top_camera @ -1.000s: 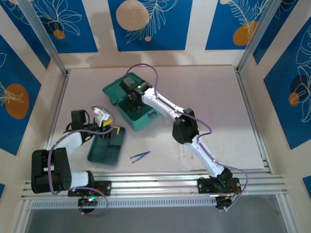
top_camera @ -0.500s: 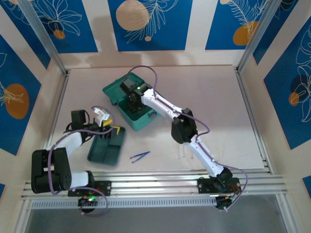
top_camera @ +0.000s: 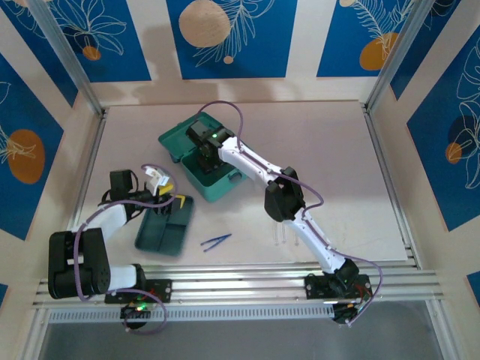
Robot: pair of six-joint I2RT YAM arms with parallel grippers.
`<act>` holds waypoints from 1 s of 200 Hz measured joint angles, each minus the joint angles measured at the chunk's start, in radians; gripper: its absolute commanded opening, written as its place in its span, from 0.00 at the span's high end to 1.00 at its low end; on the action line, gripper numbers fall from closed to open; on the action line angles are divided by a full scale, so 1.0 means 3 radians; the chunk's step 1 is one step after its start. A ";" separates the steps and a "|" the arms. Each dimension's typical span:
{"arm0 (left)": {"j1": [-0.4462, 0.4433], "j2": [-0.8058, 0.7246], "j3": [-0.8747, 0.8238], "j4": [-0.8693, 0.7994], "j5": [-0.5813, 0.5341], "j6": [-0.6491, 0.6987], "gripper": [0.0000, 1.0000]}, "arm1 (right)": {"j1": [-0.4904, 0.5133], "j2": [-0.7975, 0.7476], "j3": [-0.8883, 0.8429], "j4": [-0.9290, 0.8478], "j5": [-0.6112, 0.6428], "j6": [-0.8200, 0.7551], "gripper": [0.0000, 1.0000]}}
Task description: Organize the chemistry lab equipment
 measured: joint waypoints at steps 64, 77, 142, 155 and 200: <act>0.0000 0.0000 0.0000 0.0000 0.0000 0.0001 0.21 | 0.0000 0.0055 0.0075 -0.0003 0.0000 0.0000 0.40; 0.0000 0.0000 0.0000 0.0000 0.0000 0.0001 0.21 | 0.0000 0.0067 0.0106 0.0000 0.0000 0.0000 0.39; 0.0000 0.0000 0.0000 0.0000 0.0000 0.0001 0.21 | 0.0001 0.0074 0.0209 -0.0014 0.0037 -0.0003 0.31; 0.0001 0.0000 0.0000 0.0000 0.0000 0.0000 0.21 | 0.0001 0.0074 0.0209 -0.0019 0.0058 -0.0003 0.30; 0.0000 0.0000 0.0000 0.0000 0.0000 0.0000 0.21 | 0.0024 0.0037 0.0201 -0.0025 0.0173 -0.0013 0.30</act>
